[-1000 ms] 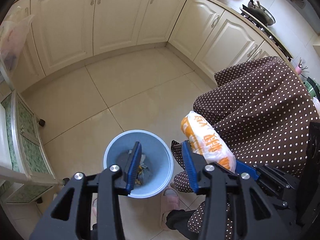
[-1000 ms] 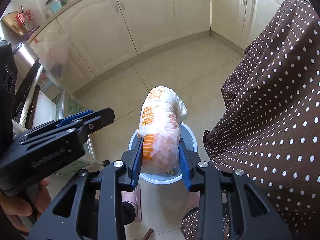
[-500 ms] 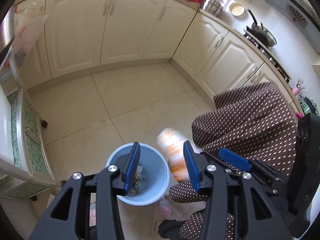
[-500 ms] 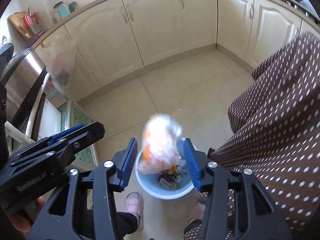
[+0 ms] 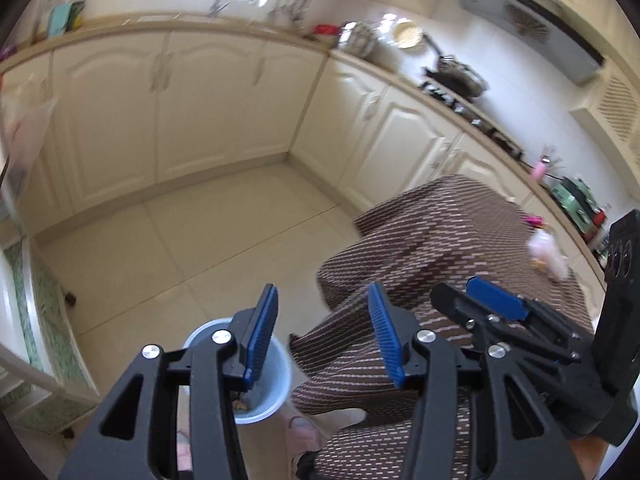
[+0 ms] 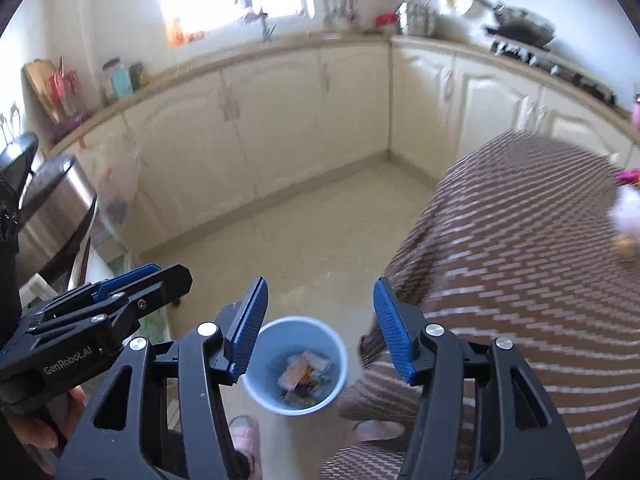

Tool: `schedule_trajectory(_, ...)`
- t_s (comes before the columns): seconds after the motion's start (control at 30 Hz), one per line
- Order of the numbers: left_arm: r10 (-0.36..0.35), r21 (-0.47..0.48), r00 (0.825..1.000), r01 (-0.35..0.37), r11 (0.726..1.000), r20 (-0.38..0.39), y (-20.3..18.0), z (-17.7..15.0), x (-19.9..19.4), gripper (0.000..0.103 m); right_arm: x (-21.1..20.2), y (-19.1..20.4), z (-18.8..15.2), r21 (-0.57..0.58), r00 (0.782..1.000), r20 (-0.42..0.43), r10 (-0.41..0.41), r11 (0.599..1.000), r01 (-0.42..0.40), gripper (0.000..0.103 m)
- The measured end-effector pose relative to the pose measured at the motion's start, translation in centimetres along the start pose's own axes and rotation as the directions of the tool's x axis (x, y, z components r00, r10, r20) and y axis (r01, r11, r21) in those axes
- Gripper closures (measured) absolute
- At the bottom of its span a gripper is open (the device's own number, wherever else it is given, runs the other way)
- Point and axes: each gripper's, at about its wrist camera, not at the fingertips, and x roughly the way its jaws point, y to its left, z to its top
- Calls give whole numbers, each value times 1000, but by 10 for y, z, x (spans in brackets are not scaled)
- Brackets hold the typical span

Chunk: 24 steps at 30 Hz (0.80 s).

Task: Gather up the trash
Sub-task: 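Move both grippers back over the table, then grasp the brown bread crust with the left gripper while the right grasps the clear plastic bag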

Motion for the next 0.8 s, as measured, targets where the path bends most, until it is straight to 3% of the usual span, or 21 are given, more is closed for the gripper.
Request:
schedule_trajectory(0.13, -51, 100, 998, 48, 994, 24, -55, 6, -9, 51, -44, -41, 3, 26, 996, 61, -59, 998, 57, 47)
schedule_trajectory(0.37, -155, 283, 987, 158, 946, -33, -171, 2, 9, 51, -97, -137, -9, 117, 970, 102, -219, 971, 207, 45)
schedule_trajectory(0.57, -193, 389, 976, 218, 895, -103, -249, -7, 44, 48, -116, -201, -23, 181, 944, 80, -321, 936, 303, 44)
schedule_trajectory(0.8, -178, 444, 969, 238, 864, -173, -302, -7, 99, 47, -115, -251, -32, 238, 931, 39, -362, 909, 343, 42)
